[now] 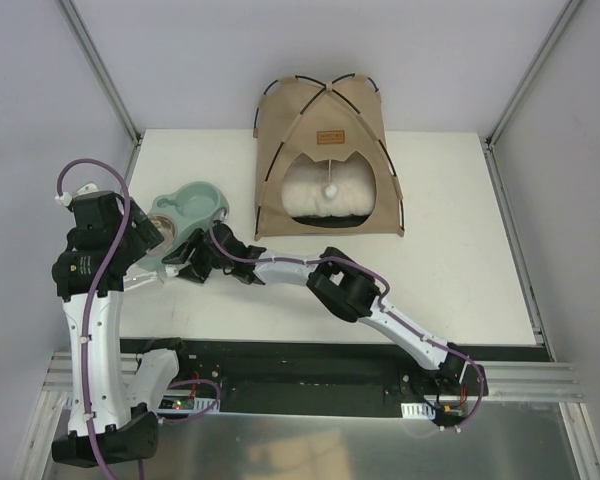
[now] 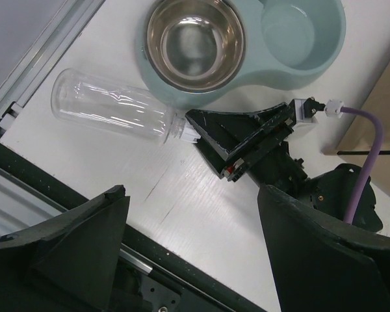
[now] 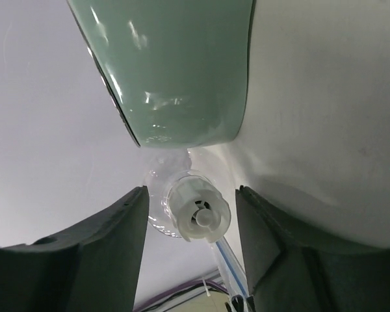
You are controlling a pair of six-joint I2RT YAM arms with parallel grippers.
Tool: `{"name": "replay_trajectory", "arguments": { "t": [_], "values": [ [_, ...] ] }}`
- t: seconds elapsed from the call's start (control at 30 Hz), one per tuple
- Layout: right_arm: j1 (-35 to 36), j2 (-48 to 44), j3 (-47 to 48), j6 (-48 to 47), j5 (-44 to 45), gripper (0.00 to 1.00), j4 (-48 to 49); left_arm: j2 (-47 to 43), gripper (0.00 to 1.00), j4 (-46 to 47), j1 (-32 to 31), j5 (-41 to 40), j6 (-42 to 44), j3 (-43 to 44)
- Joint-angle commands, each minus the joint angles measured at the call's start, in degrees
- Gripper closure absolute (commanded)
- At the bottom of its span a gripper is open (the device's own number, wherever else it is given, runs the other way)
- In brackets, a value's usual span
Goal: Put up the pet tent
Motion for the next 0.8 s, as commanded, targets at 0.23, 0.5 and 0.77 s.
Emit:
{"name": "replay_trajectory", "arguments": {
  "t": [0.23,0.5,0.77],
  "values": [
    [-0.1,1.6,3.3,2.0,-2.0,0.58,2.8,-0.7,0.18,-0.4,0.0,-0.4,0.5,-0.9],
    [-0.5,-3.4,-6.7,2.9,1.9,0.86,11.9,-0.9,0.18,-0.4,0.0,-0.4,0.8,-1.5],
    [-3.3,-17.3,-27.4,2.0,5.2,0.96,21.3,-0.4,0.17,-0.2,0.0,3.0,0.6,-1.2]
  ]
}}
